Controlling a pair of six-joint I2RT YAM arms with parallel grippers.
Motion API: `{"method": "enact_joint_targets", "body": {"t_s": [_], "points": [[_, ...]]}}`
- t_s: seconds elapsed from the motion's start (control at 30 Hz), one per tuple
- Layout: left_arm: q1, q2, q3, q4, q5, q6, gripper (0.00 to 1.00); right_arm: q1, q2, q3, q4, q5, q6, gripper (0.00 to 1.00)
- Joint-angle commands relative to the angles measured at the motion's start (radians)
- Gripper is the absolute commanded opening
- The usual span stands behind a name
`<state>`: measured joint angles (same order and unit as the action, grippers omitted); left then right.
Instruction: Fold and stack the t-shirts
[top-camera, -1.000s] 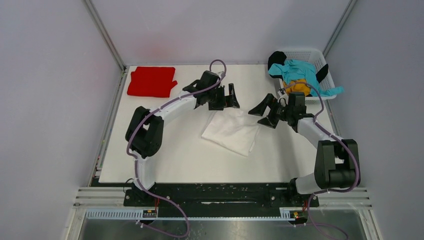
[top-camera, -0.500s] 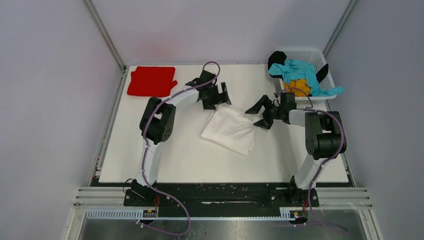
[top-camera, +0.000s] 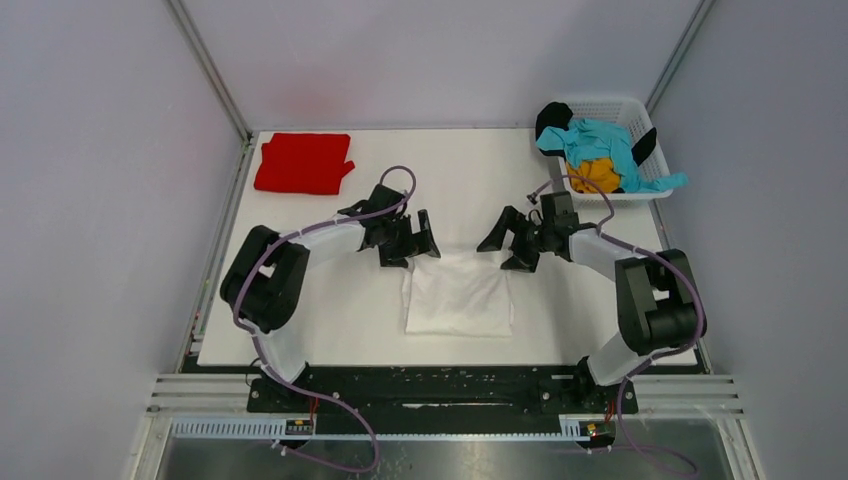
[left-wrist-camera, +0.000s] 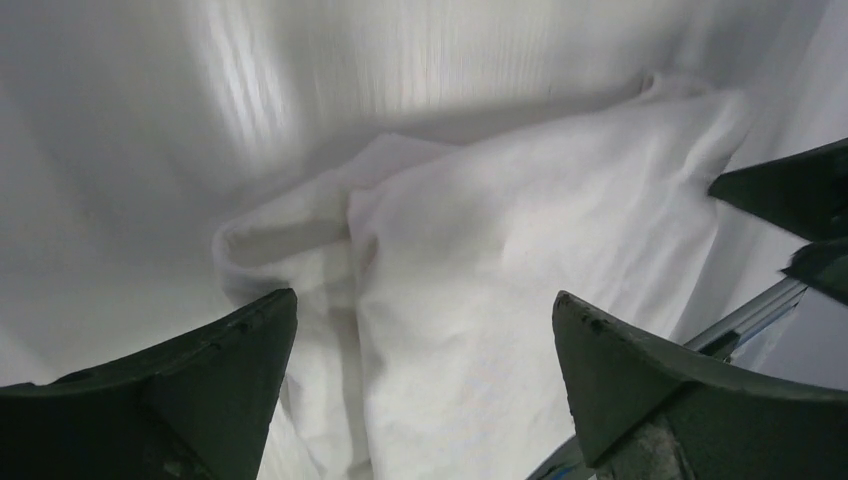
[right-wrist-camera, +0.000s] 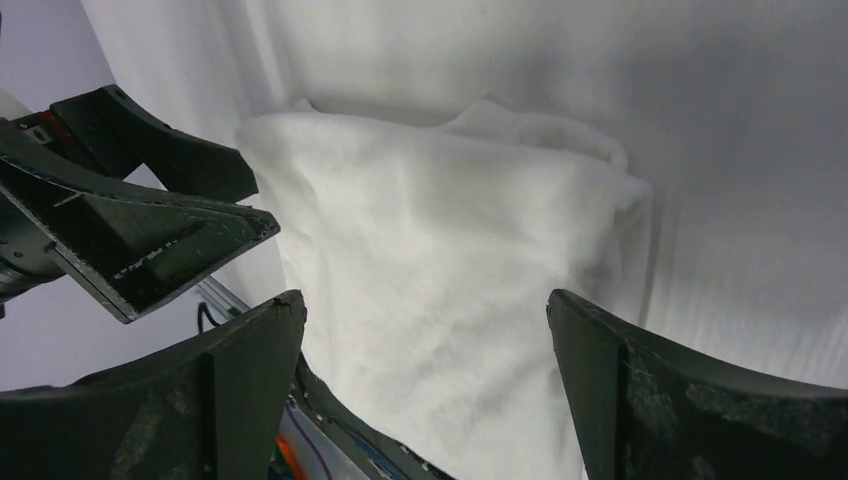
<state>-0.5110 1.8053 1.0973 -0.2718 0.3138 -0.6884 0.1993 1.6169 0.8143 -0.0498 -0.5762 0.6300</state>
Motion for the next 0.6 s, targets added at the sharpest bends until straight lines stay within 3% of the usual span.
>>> {"method": "enact_joint_targets", "body": {"t_s": [0.0, 0.27, 0.57], "points": [[-0.031, -0.169, -0.069, -0.017, -0.086, -0.024, 0.99, 0.021, -0.152, 0.063, -0.169, 0.129, -0.111, 0.99], [-0.035, -0.331, -0.166, -0.072, -0.231, -0.064, 0.99, 0.020, -0.436, -0.017, -0.193, 0.229, -0.096, 0.99], [-0.066, -0.191, -0.154, -0.080, -0.244, -0.079, 0.99, 0.019, -0.638, -0.167, -0.270, 0.333, -0.099, 0.99]]}}
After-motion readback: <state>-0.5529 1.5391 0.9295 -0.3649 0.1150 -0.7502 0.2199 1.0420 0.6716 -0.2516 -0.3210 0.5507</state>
